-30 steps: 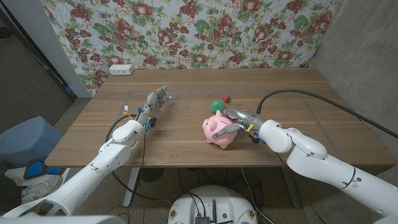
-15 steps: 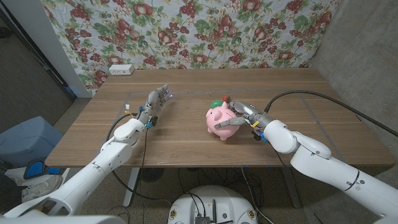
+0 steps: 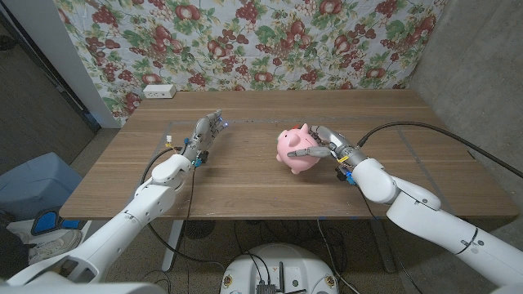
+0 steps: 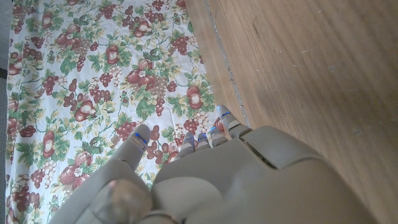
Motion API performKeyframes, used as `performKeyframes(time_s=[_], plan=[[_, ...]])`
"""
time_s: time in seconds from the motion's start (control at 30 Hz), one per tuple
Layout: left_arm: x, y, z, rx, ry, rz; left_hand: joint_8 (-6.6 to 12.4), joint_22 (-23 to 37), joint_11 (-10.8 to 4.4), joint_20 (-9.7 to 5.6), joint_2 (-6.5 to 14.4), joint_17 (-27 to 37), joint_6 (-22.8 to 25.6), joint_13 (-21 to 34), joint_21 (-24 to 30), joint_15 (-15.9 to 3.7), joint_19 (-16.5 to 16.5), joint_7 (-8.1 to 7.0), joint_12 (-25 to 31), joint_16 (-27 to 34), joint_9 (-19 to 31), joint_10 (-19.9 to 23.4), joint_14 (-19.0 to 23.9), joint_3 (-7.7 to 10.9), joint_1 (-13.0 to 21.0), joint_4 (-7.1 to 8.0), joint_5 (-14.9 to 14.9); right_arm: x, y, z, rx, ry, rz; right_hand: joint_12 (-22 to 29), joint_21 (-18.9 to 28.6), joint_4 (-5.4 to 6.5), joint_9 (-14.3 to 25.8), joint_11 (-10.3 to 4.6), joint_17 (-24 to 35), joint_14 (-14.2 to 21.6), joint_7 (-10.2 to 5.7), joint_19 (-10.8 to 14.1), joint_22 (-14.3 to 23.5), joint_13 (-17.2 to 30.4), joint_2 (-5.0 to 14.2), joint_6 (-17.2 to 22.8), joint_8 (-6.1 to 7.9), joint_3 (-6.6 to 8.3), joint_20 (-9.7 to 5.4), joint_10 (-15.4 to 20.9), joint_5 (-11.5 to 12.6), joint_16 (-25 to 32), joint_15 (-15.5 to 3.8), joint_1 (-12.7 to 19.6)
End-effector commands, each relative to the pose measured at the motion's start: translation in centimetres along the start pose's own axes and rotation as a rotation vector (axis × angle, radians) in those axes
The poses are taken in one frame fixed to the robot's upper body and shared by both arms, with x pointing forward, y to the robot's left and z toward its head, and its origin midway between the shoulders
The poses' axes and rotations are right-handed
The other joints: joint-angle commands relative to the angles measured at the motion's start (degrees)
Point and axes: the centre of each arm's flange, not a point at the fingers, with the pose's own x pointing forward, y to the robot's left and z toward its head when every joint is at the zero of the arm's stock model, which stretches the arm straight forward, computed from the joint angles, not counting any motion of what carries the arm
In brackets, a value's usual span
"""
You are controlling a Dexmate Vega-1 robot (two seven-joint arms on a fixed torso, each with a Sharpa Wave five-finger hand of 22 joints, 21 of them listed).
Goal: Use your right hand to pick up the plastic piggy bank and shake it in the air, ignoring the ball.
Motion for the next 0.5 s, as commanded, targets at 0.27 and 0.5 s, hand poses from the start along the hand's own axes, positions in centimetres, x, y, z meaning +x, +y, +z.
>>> performKeyframes(time_s=[0.27,0.5], plan=[[0.7,-0.4,0.0,-0.004,-0.008,-0.002,-0.05,0.12,0.24,-0.03,3.83,0.01,-0.15,0.14,-0.51,0.11,0.08,0.02,-0.09,-0.12,0.17,-0.02,-0.24,0.26,-0.41,-0.41,0.18,-1.6,-1.9,-2.4,0.197,0.020,-0.188,9.18,0.90,0.12,10.00,-15.17,37.43,23.02,-2.66,3.27,-0.30,15.91,14.36,31.93,1.82,14.21,-3.40,24.78,7.26,17.08,-24.22,15.25],[0.9,-0.5,0.0,-0.007,-0.011,-0.001,-0.04,0.12,0.24,-0.05,3.84,0.01,-0.13,0.14,-0.64,0.12,0.17,0.01,-0.09,-0.12,0.17,0.00,-0.22,0.25,-0.41,-0.47,0.18,-2.1,-2.5,-3.2,0.241,0.025,-0.241,9.31,1.43,0.22,10.73,-15.23,38.27,23.00,-2.66,2.85,-0.64,16.27,14.02,31.97,2.01,14.51,-3.38,24.91,8.44,17.28,-24.20,14.97]])
